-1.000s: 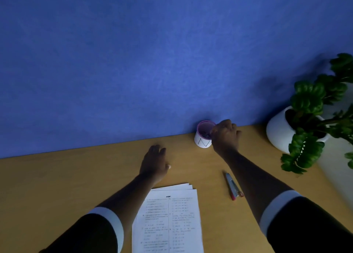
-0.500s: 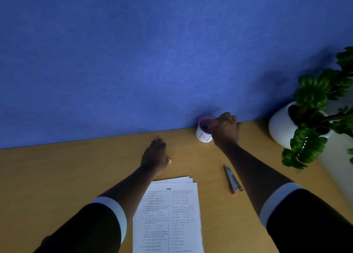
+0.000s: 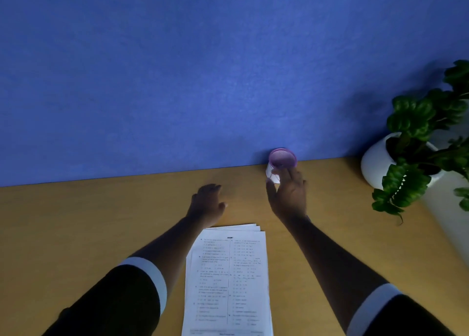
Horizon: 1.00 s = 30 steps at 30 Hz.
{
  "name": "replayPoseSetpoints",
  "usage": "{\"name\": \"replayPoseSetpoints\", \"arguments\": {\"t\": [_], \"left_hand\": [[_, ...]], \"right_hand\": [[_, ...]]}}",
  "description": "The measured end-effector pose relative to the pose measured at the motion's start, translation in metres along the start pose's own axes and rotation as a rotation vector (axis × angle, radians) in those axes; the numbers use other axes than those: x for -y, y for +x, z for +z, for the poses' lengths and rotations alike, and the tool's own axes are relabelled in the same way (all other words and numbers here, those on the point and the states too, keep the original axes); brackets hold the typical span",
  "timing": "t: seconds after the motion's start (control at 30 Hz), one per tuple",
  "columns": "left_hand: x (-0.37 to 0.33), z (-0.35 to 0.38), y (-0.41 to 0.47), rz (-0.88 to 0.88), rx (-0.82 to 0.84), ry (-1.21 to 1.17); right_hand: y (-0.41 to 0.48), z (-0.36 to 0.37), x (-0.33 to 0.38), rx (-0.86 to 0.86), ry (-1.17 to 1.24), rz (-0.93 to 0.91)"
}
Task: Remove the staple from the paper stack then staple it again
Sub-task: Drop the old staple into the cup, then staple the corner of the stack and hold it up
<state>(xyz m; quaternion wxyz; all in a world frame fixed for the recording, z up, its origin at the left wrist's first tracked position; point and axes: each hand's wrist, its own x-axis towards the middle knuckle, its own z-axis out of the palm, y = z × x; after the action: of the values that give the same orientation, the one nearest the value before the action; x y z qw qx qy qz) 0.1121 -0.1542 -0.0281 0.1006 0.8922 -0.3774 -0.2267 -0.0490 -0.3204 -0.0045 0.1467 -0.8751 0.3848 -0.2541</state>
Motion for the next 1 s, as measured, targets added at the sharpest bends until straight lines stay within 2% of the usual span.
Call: {"name": "replayPoseSetpoints", "arguments": {"t": [0.13,0.27,0.4,0.5,0.57,0.7,0.8,1.0], "left_hand": [[0.016,0.007,-0.031,-0.176,-0.104,-0.151],[0.035,0.021,-0.061,-0.271,-0.099,-0.362],[0.049,0.035,-0.095,-0.425,-0.161,-0.385],[0.053,0.039,-0.116,-0.607,-0.207,-0.495],[0.053,0.044,-0.125,-0.66,-0.144,-0.483],[0.036,0.049,-0.142,-0.62,0.007,-0.402],[0.034,0.057,-0.142,-0.612,0.05,-0.438],[0.055,0.069,-0.132,-0.683,-0.055,-0.746]], "right_hand": [[-0.056,0.002,0.005,0.211,0.012,-0.039],[-0.098,0.007,-0.005,0.483,0.034,-0.078],[-0.124,0.007,-0.016,0.644,-0.012,-0.108],[-0.128,0.004,-0.021,0.705,-0.045,-0.106],[-0.128,0.001,-0.021,0.73,-0.078,-0.128],[-0.129,0.0,-0.017,0.768,-0.183,-0.18],[-0.132,0.003,-0.012,0.79,-0.229,-0.168],[-0.132,0.003,0.0,0.801,-0.255,-0.108]]}}
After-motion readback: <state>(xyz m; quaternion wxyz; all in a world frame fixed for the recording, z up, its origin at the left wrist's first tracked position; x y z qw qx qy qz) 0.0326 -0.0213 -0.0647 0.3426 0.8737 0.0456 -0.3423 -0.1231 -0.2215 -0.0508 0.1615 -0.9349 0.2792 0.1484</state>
